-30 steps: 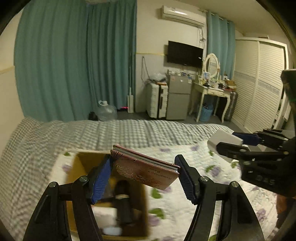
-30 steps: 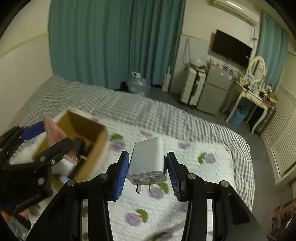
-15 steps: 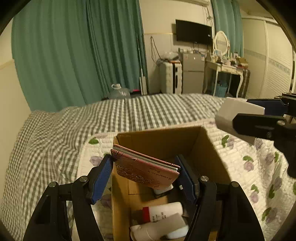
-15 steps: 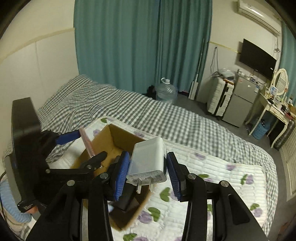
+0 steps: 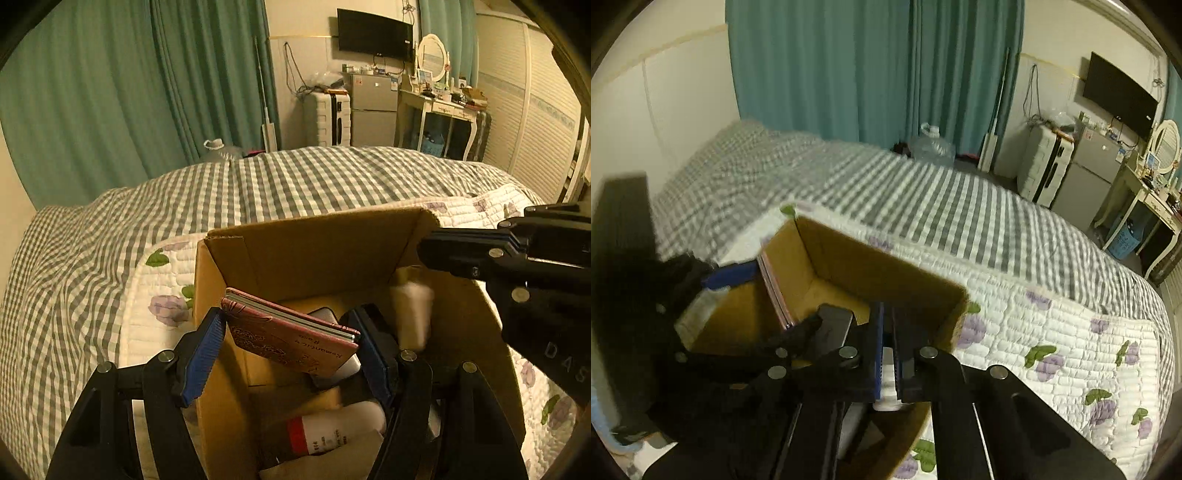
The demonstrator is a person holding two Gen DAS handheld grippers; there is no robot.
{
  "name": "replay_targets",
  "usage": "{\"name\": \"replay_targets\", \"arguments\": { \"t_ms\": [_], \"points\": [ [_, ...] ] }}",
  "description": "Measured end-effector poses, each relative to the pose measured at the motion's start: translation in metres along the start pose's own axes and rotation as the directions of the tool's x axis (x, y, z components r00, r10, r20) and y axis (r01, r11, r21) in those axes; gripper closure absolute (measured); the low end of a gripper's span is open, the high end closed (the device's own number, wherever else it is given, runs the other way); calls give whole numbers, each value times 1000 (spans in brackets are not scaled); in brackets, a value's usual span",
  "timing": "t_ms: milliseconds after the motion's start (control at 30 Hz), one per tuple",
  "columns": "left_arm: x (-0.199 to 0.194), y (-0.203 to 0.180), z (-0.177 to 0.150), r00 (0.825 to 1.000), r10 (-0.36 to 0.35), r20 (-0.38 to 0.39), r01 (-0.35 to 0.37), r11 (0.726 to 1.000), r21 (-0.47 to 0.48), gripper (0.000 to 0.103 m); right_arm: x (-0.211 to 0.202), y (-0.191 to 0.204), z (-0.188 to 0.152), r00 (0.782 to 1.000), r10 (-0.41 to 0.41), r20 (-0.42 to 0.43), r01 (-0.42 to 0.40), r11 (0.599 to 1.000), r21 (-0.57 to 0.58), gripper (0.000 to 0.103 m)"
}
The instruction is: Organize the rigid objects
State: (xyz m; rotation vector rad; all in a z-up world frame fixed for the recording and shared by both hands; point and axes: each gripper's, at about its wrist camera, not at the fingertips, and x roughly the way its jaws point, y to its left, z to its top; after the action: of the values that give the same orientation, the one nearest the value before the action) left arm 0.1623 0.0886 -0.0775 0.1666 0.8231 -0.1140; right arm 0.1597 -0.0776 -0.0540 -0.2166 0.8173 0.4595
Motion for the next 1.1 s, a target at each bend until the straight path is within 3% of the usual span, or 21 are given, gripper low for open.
{"name": "replay_targets", "arguments": {
  "t_ms": [333,533,767,1100],
  "points": [
    [-27,3,13,997,3,80,-1,1000,-29,31,-28,-11,-4,999,-30,30,30,1000,7,99],
    [-71,2,17,985,10,173,-1,999,-49,30,-62,-18,-12,996,-60,64,58,998,27,99],
    [-149,-4,29,949,10,314,6,999,-49,30,-118,-16,-9,987,-78,138,71,996,58,99],
    [-250,-15,20,888,49,457,-27,998,-55,29,-228,10,-19,942,-117,313,96,992,81,99]
  ]
}}
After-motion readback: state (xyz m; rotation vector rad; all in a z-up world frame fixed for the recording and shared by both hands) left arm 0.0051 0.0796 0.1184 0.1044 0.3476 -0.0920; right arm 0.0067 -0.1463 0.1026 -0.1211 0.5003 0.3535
